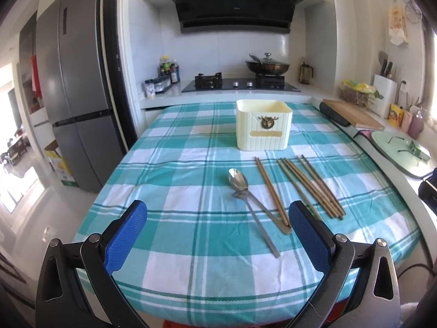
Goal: Organize utensils
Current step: 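Move the left tool toward a metal spoon while the right tool approaches a wooden chopstick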
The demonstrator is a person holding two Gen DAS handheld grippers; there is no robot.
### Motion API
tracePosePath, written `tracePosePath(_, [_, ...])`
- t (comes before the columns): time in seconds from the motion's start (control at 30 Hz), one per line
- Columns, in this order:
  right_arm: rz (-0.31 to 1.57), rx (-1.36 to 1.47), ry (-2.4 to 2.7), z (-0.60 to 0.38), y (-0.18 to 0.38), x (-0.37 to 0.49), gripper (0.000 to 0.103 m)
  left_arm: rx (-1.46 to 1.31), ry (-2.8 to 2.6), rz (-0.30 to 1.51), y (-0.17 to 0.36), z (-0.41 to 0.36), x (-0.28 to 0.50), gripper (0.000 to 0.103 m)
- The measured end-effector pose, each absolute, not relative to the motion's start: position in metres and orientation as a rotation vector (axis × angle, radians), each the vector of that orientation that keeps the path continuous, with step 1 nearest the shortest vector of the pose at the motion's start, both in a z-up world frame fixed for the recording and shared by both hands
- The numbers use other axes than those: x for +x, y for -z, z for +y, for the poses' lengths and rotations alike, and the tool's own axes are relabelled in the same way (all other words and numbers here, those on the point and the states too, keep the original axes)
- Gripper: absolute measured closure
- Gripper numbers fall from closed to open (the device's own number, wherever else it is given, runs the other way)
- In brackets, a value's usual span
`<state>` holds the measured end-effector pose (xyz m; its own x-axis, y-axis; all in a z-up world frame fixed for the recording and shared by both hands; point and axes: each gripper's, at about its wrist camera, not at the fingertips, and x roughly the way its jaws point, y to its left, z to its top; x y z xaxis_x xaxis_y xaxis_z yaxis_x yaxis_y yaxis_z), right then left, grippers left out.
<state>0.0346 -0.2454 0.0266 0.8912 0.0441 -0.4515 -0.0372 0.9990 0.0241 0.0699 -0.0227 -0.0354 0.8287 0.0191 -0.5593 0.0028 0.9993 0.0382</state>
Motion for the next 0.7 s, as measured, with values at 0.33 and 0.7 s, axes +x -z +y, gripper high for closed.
tracePosePath(0.33, [0.483, 0.004, -0.015, -0.252, -0.018, 0.046, 0.0, -0.004, 0.055, 0.753, 0.098, -0.037, 0.142, 0.0])
tracePosePath(0.7, [0.524, 0.024, 0.002, -0.265, -0.006, 0.063, 0.0, 0.135, -0.024, 0.863, 0.177, -0.071, 0.197, 0.0])
